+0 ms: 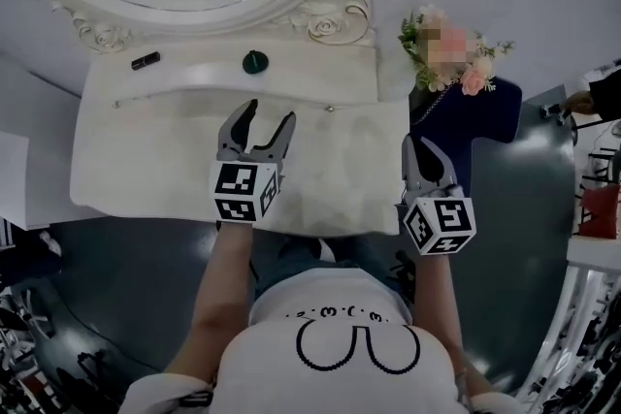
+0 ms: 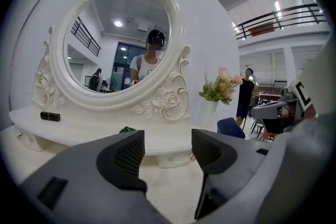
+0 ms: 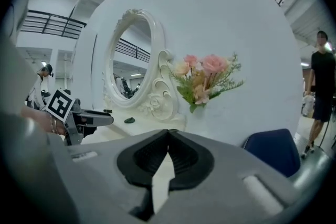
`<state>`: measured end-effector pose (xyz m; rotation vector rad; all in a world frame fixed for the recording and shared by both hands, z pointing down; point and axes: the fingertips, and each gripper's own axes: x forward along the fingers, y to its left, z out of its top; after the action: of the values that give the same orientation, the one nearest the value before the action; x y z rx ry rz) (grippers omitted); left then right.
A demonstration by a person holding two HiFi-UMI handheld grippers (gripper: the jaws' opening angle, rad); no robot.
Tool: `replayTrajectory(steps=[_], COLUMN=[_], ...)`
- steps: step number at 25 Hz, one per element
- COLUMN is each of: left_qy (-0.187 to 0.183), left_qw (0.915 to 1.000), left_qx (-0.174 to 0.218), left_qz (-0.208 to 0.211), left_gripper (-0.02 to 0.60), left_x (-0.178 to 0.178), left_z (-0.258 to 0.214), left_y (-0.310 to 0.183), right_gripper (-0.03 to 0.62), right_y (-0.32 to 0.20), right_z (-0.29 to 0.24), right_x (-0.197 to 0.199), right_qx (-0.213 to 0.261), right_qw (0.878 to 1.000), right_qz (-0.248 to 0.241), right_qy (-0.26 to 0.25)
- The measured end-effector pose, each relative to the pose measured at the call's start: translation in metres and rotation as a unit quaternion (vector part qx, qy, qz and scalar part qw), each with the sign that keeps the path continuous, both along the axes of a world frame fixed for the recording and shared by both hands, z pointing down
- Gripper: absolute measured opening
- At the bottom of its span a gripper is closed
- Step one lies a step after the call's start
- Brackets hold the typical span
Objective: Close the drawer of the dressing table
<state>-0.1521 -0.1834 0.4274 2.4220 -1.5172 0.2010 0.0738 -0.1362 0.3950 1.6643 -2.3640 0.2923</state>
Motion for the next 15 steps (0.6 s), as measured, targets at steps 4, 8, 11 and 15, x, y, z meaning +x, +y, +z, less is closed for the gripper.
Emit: replayTrajectory(steps=[4,8,11,15], left_qy=[0.005,0.012,0.000,-0.005], left_qw=[0.9988,0.9970,0.9964,0.9945], left_qx=[0.049,0.075,0.084,0.104], left_qz=[-0.005,0.012,0.012,0.006], left_gripper=[-0.002,-0.002,-0.002,-0.002], left_x=[-0.009,-0.003,0.002,0.007], left_z=[-0.028,-0.051,-0.065,-0.091], left_y=[0.006,0.017,0.024,0.035], right_gripper=[0.000,0.000,0.000,0.000], right_y=[0.005,0.015,0.023,0.034], right_z=[-0.017,-0.031,-0.044,-0.069], right_x=[-0.005,-0.003,-0.001,-0.001], right_qx=[0.025,0.045,0.057,0.079], right_qw=[1.000,0.999,0.998,0.997], right_qz=[0.007,0.009,0.006,-0.006], right_qy=[0.002,0.007,0.017,0.020])
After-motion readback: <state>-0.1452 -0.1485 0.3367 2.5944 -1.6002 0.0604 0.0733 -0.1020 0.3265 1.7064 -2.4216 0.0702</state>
